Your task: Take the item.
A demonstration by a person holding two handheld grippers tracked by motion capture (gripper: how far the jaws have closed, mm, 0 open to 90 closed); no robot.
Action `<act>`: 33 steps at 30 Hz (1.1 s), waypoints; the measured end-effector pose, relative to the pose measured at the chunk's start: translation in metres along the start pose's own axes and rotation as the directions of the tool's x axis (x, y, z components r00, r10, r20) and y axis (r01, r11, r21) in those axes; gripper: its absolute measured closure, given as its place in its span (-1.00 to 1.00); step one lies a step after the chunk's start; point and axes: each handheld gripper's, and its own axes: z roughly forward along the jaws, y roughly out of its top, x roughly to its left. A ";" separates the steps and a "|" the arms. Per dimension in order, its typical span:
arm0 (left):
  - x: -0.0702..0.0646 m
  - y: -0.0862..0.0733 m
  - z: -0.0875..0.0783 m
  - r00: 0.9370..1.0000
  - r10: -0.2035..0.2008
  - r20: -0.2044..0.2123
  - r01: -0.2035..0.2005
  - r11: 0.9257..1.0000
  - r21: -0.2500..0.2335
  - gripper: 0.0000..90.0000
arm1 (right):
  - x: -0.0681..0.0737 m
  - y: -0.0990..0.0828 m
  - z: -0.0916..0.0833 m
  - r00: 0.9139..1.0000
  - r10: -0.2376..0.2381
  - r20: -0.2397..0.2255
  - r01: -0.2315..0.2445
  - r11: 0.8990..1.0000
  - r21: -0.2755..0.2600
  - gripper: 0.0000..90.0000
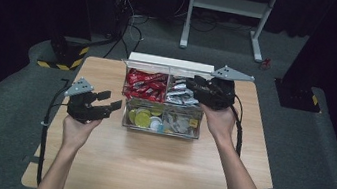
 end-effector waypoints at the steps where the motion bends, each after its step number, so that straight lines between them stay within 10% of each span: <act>1: -0.001 0.002 0.000 1.000 0.007 -0.003 -0.007 1.000 0.002 -0.13 | 0.000 0.000 0.000 1.000 -0.005 0.001 0.005 1.000 -0.001 0.37; 33: -0.009 0.047 0.024 0.999 0.041 0.011 -0.041 0.999 -0.015 0.02 | 0.000 0.001 0.000 1.000 -0.009 0.002 0.009 1.000 0.000 0.36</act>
